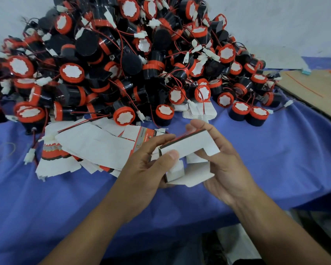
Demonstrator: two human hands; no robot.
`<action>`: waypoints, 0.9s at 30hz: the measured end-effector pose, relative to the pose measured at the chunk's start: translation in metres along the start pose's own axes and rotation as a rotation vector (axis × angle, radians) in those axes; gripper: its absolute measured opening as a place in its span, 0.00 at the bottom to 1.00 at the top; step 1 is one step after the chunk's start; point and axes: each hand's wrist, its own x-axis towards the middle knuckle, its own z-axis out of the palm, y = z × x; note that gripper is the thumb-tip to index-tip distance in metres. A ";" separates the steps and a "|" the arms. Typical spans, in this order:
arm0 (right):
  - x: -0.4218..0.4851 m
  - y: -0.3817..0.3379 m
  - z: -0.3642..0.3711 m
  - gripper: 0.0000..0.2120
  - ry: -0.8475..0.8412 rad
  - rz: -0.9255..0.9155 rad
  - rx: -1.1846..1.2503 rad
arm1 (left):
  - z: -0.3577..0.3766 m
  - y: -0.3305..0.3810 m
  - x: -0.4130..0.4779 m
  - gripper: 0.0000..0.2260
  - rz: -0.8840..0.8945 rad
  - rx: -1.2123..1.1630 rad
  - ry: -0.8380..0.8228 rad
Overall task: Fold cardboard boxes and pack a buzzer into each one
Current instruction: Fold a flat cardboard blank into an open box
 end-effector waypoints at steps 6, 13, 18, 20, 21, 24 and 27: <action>0.000 0.007 0.009 0.20 -0.019 -0.077 0.047 | 0.005 -0.001 0.001 0.10 0.060 -0.038 0.194; -0.004 0.019 0.013 0.13 0.328 -0.115 -0.206 | 0.021 -0.010 -0.014 0.21 0.208 0.505 0.056; -0.004 0.005 0.013 0.11 0.386 -0.077 -0.319 | 0.009 -0.001 -0.014 0.33 0.352 0.980 -0.034; -0.006 0.006 0.016 0.12 0.344 -0.075 -0.342 | 0.009 -0.001 -0.014 0.35 0.349 0.964 -0.073; -0.007 0.006 0.017 0.11 0.319 -0.080 -0.353 | 0.010 -0.002 -0.013 0.35 0.354 0.915 -0.084; -0.008 0.005 0.022 0.13 0.335 -0.079 -0.355 | 0.010 -0.006 -0.012 0.31 0.450 0.882 -0.065; -0.006 0.004 0.019 0.17 0.371 0.015 -0.293 | 0.013 -0.006 -0.009 0.24 0.481 0.835 -0.022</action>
